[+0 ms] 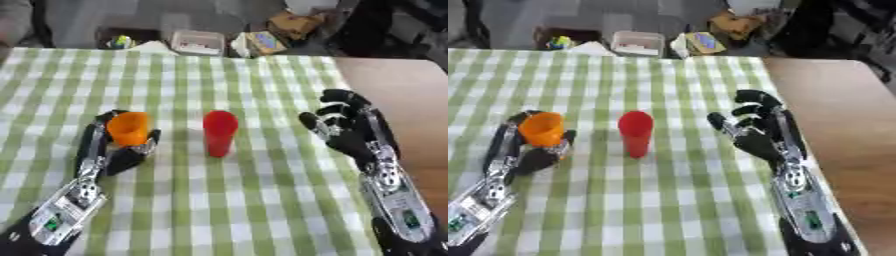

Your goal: Pour the contents of one cup into another cup.

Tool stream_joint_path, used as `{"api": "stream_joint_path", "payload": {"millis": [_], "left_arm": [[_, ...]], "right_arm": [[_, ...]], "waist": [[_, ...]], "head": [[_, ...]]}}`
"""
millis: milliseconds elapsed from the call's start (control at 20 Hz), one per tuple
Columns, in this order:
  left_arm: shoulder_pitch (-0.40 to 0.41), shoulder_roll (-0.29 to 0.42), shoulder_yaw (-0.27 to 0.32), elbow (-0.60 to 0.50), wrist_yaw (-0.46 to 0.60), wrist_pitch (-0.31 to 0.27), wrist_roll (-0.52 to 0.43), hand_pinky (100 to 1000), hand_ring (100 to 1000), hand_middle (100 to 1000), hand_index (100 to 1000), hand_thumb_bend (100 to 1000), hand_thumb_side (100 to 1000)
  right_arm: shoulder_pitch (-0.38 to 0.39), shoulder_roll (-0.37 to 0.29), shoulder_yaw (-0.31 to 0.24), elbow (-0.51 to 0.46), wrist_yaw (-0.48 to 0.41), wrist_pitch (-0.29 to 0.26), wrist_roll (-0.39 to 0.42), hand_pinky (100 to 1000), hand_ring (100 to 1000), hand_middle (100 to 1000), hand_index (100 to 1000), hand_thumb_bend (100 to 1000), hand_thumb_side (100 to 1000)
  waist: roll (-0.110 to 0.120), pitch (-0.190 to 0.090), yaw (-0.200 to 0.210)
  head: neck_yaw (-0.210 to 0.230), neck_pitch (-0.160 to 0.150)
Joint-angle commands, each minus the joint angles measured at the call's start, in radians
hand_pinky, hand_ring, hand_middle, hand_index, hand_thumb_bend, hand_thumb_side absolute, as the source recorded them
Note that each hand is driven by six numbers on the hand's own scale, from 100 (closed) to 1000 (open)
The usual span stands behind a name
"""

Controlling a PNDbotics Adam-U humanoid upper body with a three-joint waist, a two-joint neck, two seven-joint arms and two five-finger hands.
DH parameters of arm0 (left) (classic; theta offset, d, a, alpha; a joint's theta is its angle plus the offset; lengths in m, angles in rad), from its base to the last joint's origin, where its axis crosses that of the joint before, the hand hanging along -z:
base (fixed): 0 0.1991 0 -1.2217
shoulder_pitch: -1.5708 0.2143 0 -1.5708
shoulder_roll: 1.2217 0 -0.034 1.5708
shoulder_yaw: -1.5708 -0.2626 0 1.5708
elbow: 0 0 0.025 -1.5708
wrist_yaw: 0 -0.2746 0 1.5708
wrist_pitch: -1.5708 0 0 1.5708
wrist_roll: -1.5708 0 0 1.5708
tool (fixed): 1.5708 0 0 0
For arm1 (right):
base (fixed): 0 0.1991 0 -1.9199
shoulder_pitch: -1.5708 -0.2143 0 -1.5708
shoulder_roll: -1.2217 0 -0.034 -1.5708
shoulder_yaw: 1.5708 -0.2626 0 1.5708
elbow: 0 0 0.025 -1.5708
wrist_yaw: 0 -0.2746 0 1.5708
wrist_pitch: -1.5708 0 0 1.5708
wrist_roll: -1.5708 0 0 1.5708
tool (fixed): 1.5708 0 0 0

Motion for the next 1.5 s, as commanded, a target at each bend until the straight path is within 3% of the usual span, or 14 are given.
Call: {"api": "stream_joint_path", "payload": {"millis": [50, 450, 750, 1000, 1500], "left_arm": [[0.006, 0.052, 0.02, -0.139, 0.002, 0.035, 0.01, 179, 309, 166, 534, 101, 100], [0.055, 0.103, 0.026, -0.391, 0.046, 0.138, -0.014, 195, 319, 174, 542, 113, 100], [0.054, 0.108, 0.025, -0.513, 0.081, 0.2, -0.046, 201, 324, 179, 546, 117, 100], [0.045, 0.099, 0.024, -0.553, 0.1, 0.224, -0.059, 203, 326, 180, 547, 117, 100], [0.038, 0.082, 0.015, -0.556, 0.113, 0.22, -0.083, 216, 334, 185, 552, 117, 100]], "right_arm": [[-0.026, -0.045, 0.002, 0.016, 0.044, -0.011, 0.013, 449, 603, 660, 729, 741, 284], [-0.107, -0.116, 0.068, 0.139, 0.167, -0.091, 0.081, 467, 686, 819, 781, 778, 246], [-0.182, -0.142, 0.122, 0.245, 0.219, -0.153, 0.139, 488, 745, 845, 803, 796, 246], [-0.223, -0.14, 0.149, 0.305, 0.234, -0.192, 0.191, 497, 747, 842, 807, 810, 254], [-0.279, -0.109, 0.206, 0.39, 0.248, -0.255, 0.305, 510, 749, 836, 809, 823, 268]], "waist": [[0.005, -0.016, 0.006], [0.02, -0.027, 0.047], [0.036, -0.037, 0.082], [0.045, -0.041, 0.101], [0.055, -0.049, 0.125]], "head": [[-0.008, -0.012], [-0.043, -0.018], [-0.068, -0.022], [-0.078, -0.026], [-0.09, -0.031]]}}
